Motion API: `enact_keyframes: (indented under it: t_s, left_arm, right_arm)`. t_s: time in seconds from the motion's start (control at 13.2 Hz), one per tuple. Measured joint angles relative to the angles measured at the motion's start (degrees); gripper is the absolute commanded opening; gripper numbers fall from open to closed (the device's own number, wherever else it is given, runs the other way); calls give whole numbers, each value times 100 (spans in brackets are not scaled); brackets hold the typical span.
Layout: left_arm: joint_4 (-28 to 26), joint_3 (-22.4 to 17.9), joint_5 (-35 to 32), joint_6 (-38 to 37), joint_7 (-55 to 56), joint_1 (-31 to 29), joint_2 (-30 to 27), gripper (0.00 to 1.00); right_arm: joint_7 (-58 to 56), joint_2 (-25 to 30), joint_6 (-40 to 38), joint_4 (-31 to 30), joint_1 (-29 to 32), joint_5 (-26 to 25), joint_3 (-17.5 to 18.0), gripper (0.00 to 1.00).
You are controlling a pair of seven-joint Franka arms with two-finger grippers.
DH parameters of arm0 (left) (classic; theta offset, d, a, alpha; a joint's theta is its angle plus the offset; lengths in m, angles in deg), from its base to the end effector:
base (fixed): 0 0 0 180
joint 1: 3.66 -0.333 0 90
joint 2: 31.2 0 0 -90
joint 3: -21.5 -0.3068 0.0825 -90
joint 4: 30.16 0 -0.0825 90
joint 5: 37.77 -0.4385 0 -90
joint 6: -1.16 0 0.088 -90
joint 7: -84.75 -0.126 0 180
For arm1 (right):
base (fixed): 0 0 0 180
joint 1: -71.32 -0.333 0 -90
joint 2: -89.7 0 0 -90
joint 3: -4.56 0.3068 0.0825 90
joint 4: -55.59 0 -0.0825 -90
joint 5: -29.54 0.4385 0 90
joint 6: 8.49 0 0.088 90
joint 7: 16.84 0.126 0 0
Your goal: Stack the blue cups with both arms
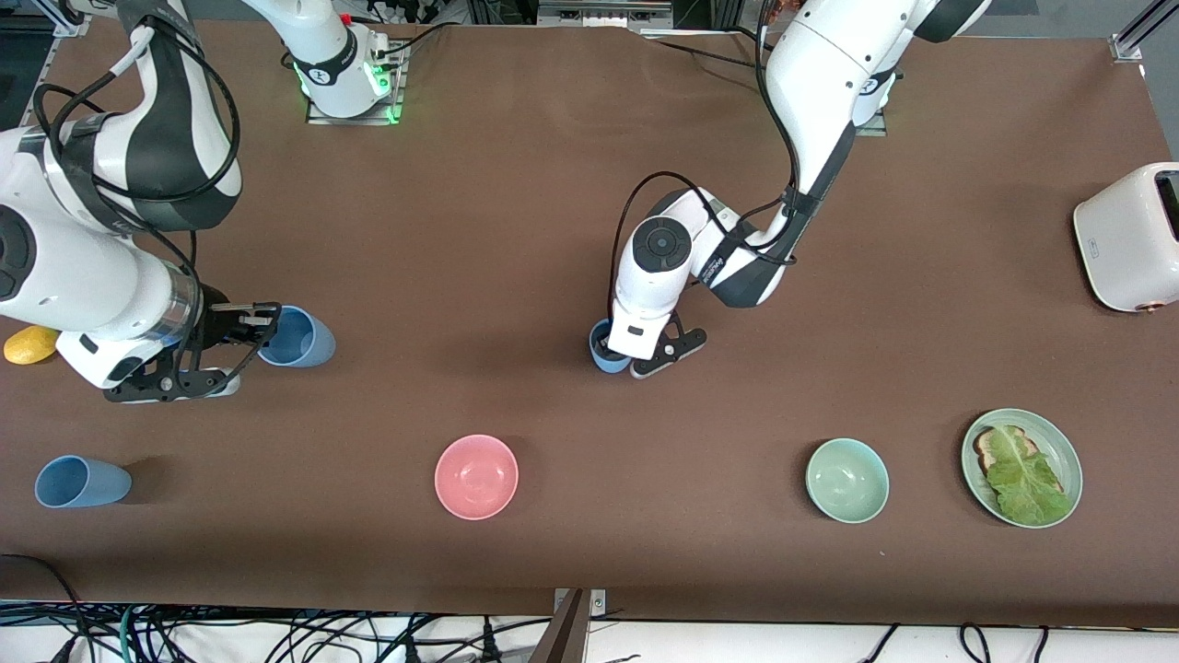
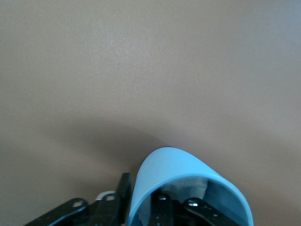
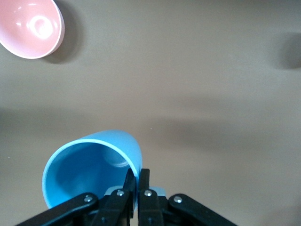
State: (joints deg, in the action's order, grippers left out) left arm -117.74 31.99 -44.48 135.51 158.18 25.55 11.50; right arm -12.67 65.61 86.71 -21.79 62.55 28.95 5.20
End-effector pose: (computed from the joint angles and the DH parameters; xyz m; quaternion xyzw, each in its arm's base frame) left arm 0.5930 -0.4674 0.1698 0.9596 0.2775 0.0089 0.0449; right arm 0.7111 0.1154 0.4382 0.9974 0.0460 -0.0540 0.0092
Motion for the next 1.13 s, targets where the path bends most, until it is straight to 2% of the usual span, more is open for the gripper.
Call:
enact_keyframes:
  t_s: [0.08,0.38,0.53,0.76,0.91,1.13]
  left_arm:
    - [58,0,0,0,133,2,0,99]
    - [195,1,-1,-54,306,17,-28,100]
    - [272,-15,-2,-384,274,0,-179,100]
    - [352,-66,-2,-1243,-194,-215,-676,100]
    - [364,-26,-2,-1810,-770,-597,-1065,100]
    - [364,235,-2,-2503,-1683,-1252,-1523,100]
  right_arm:
    - [51,2,-2,1,-32,0,0,0]
    - [527,5,-113,146,-324,5,17,0]
    - [1033,10,-184,264,-591,7,118,0]
    - [1842,7,-177,282,-870,7,495,0]
    - [2297,7,-143,294,-913,7,863,0]
    - [2934,-50,211,312,-928,7,1328,0]
